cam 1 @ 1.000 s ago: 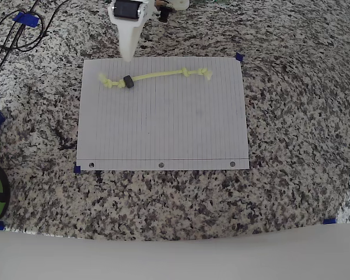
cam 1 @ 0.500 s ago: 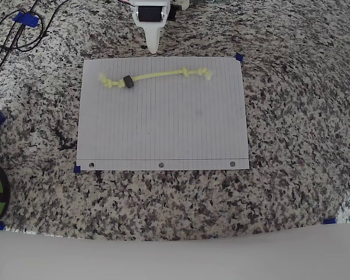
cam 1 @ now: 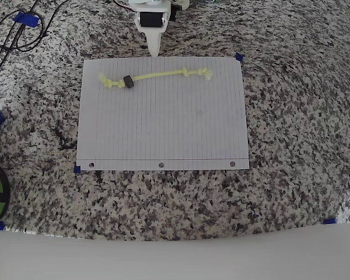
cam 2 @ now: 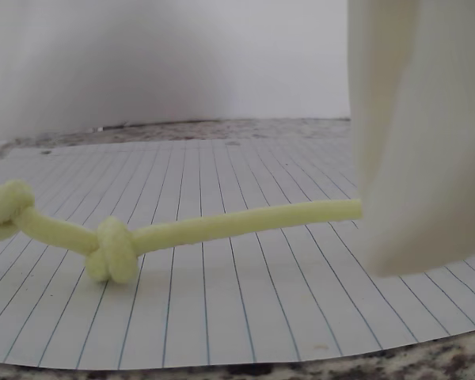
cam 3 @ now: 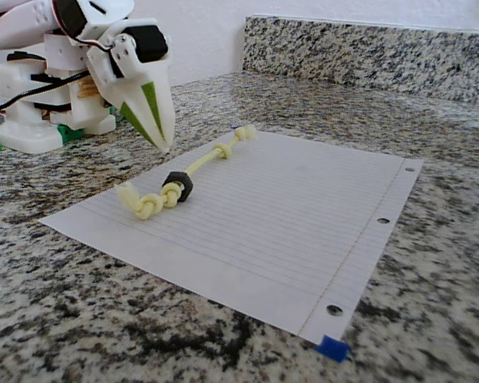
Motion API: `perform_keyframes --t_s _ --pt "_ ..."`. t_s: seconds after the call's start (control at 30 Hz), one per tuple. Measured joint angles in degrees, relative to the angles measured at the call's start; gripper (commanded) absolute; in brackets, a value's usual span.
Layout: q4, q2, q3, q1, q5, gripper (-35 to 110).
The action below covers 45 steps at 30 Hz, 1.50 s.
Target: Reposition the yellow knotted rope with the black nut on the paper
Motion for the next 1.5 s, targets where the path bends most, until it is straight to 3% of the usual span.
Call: perform_keyframes --t_s 0.27,0.5,1.5 --pt "0.09 0.18 0.09 -0.35 0.0 0" --pt "0.09 0.18 0.09 0.35 0.0 9" --pt "0.09 0.18 0.18 2.64 0.0 8"
